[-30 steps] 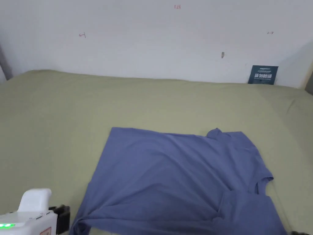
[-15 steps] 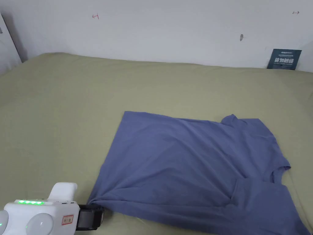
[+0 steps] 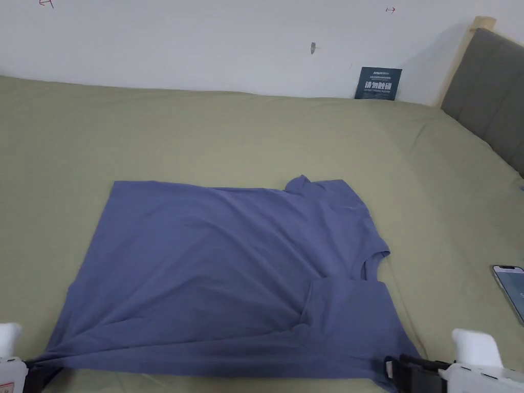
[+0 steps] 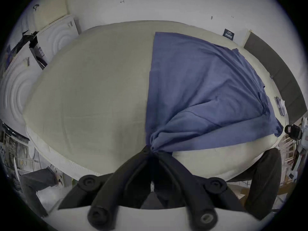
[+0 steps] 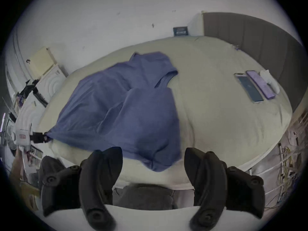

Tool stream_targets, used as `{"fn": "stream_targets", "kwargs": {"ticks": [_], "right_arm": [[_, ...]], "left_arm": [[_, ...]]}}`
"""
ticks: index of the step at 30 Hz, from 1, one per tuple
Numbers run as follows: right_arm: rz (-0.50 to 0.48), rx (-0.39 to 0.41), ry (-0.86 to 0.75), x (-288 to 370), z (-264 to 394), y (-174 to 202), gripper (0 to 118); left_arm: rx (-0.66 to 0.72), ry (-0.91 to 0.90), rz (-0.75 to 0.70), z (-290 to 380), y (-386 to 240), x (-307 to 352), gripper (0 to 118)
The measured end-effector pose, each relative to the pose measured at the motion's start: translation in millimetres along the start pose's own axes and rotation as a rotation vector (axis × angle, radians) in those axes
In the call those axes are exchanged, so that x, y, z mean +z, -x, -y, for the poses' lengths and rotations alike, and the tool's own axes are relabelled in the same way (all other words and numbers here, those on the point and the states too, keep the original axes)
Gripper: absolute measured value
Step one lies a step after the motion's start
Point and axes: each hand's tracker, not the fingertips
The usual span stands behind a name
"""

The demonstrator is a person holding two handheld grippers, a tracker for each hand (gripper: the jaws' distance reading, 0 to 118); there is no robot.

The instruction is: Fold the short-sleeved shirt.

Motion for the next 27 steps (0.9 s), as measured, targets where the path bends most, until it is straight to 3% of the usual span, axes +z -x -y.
{"fn": "stream_targets", "kwargs": {"ticks": [3,4,5,6,8,9,11,18,27], "right_arm": [[0.072,0.035,0.013,-26,0,-4,77],[0.068,0.038,0.043,-33,0,-6,58],[0.068,0.035,0.042,-35,0,-8,11],[0.085,0.044,0.039,-35,1,-9,6],[0.087,0.023,0.019,-26,3,-12,6],[0.04,-0.014,0.03,-21,1,-13,6],[0.075,0.014,-0.032,-12,-3,-6,6],[0.06,0.055,-0.131,13,-64,16,6],[0.09,0.111,-0.145,-38,-166,24,6]], "left_arm": [[0.003,0.002,0.004,-2,5,-7,0],[0.0,0.005,0.0,-4,5,-8,0],[-0.001,0.007,-0.002,-5,6,-9,0],[0.0,0.007,-0.004,-4,8,-11,0],[0.004,0.007,0.007,-6,12,-10,0],[0.005,0.004,0.017,-8,14,-9,0],[-0.005,0.0,0.029,-9,10,-5,0],[-0.01,-0.029,0.081,-52,20,3,0],[-0.072,-0.052,0.099,-158,5,-25,0]]}}
